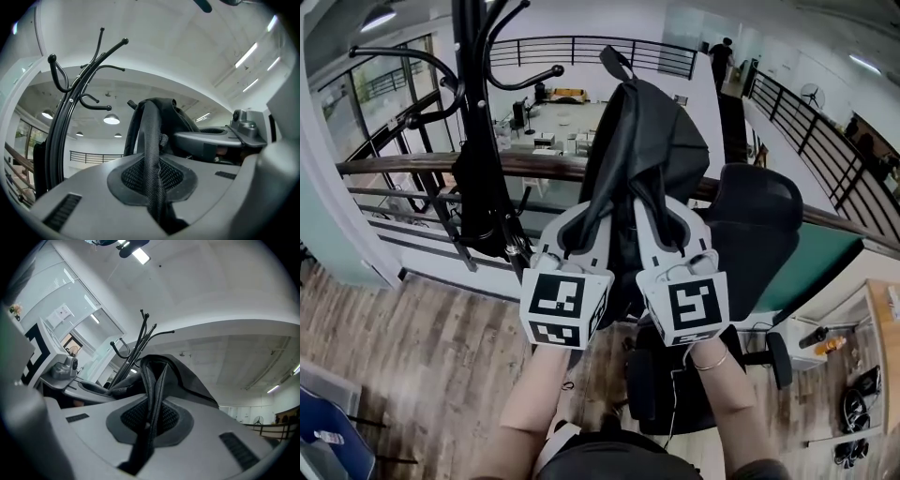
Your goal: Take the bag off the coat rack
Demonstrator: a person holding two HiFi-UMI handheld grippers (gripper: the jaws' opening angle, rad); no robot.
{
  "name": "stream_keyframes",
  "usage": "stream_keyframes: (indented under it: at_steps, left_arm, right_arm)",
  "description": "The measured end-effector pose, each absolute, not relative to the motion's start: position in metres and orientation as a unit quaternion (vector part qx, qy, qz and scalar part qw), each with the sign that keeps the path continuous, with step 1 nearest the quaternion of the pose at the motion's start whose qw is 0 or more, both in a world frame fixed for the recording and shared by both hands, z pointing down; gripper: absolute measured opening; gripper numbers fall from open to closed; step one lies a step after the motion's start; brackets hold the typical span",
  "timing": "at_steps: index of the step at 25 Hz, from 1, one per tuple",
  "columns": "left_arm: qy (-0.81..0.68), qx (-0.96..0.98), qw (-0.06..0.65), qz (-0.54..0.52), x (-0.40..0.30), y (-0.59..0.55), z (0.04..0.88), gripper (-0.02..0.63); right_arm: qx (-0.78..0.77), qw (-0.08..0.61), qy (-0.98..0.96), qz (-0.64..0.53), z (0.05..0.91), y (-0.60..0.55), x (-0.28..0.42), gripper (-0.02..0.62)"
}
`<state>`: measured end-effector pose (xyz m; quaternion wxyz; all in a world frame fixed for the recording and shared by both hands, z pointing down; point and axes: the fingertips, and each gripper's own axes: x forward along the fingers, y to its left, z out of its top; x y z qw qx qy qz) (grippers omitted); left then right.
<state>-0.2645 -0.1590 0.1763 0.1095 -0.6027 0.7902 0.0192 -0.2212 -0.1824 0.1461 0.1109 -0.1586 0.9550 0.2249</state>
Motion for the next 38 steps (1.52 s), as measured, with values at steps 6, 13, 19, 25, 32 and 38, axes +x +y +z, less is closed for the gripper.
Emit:
stream_keyframes:
  at_steps: [6,13,19,25,32,38]
  left_arm:
    - [0.759,-0.643,0.099,0.033,-0.231,-0.174,0.182,0.051]
    - [0.712,-0.696,0.084,0.040,-0.185,-0.194,0.194,0.051]
    - [0.668,-0.740,0.067,0.043,-0.142,-0.213,0.211,0.051]
    - [0.620,-0.782,0.046,0.038,-0.091,-0.232,0.232,0.051]
    - [0.566,-0.824,0.003,0.025,-0.038,-0.257,0.272,0.051]
    - [0.537,-0.843,-0.022,0.010,-0.006,-0.269,0.299,0.051]
  right_arm:
    - [-0.197,0.101,0.949,0.224,0.151,-0.194,-0.184,0.015]
    - [-0.260,0.073,0.936,0.227,0.163,-0.208,-0.135,0.015]
    - [-0.316,0.048,0.922,0.219,0.180,-0.222,-0.091,0.015]
    - [-0.375,0.019,0.904,0.204,0.201,-0.237,-0.037,0.015]
    - [-0.435,-0.019,0.884,0.168,0.240,-0.258,0.016,0.015]
    - [-0.471,-0.033,0.871,0.135,0.268,-0.269,0.049,0.015]
